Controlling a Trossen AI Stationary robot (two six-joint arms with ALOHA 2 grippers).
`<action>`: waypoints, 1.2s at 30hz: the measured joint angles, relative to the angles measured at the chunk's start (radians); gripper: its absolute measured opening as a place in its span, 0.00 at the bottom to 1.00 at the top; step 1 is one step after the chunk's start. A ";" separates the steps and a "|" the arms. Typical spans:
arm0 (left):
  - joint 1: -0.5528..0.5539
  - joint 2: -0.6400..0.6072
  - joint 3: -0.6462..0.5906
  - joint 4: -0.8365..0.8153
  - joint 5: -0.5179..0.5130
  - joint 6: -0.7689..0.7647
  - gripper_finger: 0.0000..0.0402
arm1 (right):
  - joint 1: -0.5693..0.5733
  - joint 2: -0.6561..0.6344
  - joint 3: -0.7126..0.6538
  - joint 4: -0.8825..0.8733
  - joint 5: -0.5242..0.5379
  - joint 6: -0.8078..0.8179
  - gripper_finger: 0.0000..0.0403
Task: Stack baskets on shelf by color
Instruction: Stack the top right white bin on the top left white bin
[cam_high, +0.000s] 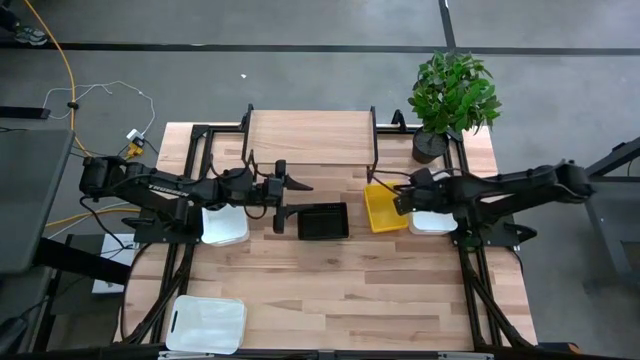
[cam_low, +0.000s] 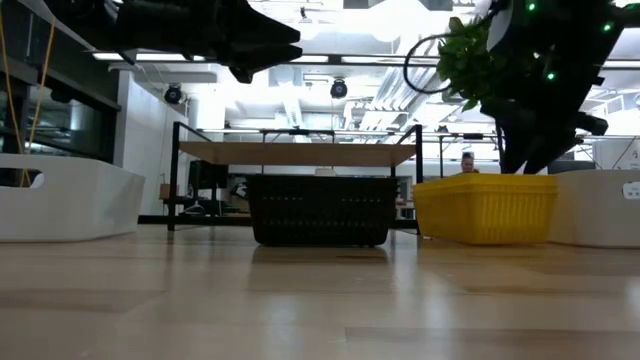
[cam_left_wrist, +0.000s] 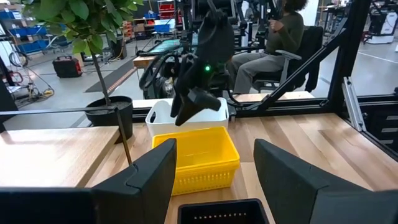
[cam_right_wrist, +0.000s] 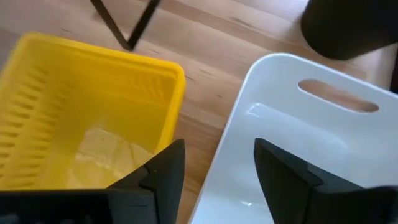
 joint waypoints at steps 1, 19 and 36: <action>-0.001 0.000 0.000 0.000 0.001 0.000 0.50 | 0.000 0.014 0.000 0.000 0.000 0.012 0.44; -0.053 -0.019 0.000 -0.022 0.001 -0.038 0.50 | -0.001 0.224 0.000 0.006 0.023 0.104 0.30; -0.077 -0.247 0.001 -0.278 -0.028 -0.123 0.50 | 0.046 0.195 0.055 -0.045 0.087 0.103 0.01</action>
